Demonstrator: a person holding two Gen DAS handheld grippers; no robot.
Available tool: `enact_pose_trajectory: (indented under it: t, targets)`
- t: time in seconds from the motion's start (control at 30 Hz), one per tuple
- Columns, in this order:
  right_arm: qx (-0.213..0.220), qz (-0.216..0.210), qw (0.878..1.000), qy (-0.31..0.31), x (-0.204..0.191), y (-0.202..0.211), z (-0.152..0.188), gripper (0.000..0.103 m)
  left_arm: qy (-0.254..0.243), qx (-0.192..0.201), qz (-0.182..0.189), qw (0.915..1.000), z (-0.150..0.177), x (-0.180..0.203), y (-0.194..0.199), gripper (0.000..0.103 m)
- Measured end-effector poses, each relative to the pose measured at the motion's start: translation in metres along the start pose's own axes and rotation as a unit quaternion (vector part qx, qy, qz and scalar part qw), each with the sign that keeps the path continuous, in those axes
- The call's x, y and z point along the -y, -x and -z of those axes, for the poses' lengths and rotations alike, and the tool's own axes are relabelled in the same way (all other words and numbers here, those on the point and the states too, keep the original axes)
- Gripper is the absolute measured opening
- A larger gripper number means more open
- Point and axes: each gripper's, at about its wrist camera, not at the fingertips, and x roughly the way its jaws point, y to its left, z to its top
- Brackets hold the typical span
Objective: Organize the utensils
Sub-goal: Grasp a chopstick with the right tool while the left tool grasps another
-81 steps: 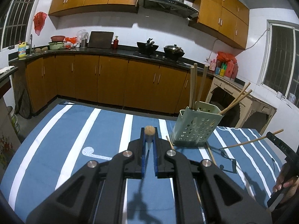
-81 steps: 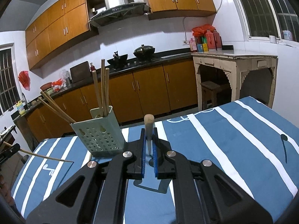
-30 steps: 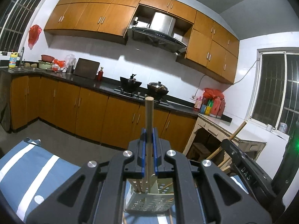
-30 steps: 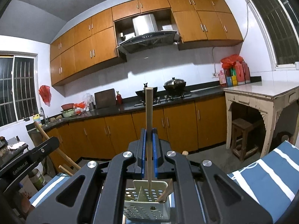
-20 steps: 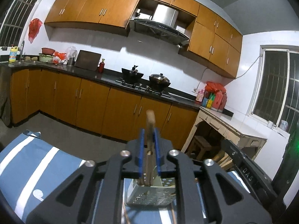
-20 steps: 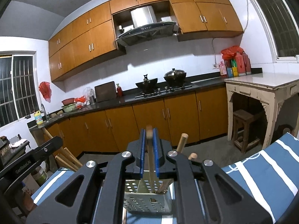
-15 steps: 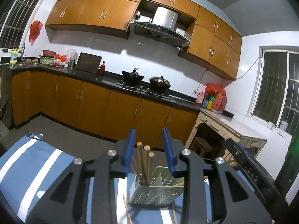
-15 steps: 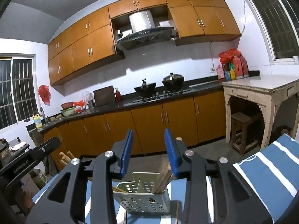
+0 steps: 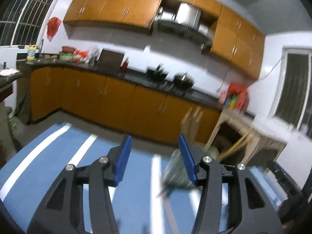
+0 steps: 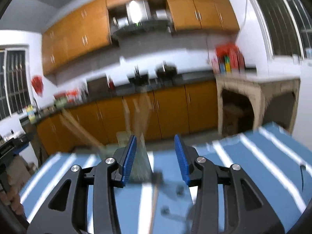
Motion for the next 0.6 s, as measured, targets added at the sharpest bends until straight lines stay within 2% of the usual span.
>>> enact_pose_trajectory:
  t: [0.13, 0.27, 0.37, 0.5, 0.6]
  targets:
    - [-0.105, 0.013, 0.994, -0.006, 0.009, -0.029, 0.053, 0.042, -0.023, -0.086, -0.032, 0.9955, 0.048, -0.016, -0.023, 0.051]
    - [-0.203, -0.001, 0.979, -0.016, 0.004, -0.053, 0.098, 0.041, -0.049, -0.172, -0.059, 0.9822, 0.090, -0.024, -0.048, 0.051]
    - [-0.236, -0.008, 0.972, -0.007, -0.010, -0.064, 0.116, 0.041, -0.053, -0.202, -0.056, 0.9764, 0.109, -0.024, -0.053, 0.051]
    - [-0.256, -0.007, 0.966, 0.017, -0.027, -0.072, 0.125, 0.038, -0.059, -0.213, -0.043, 0.9743, 0.117, -0.021, -0.055, 0.051]
    - [-0.270, 0.004, 0.963, 0.025, -0.028, -0.079, 0.133, 0.020, -0.061, -0.218, -0.033, 0.9735, 0.117, -0.015, -0.056, 0.051]
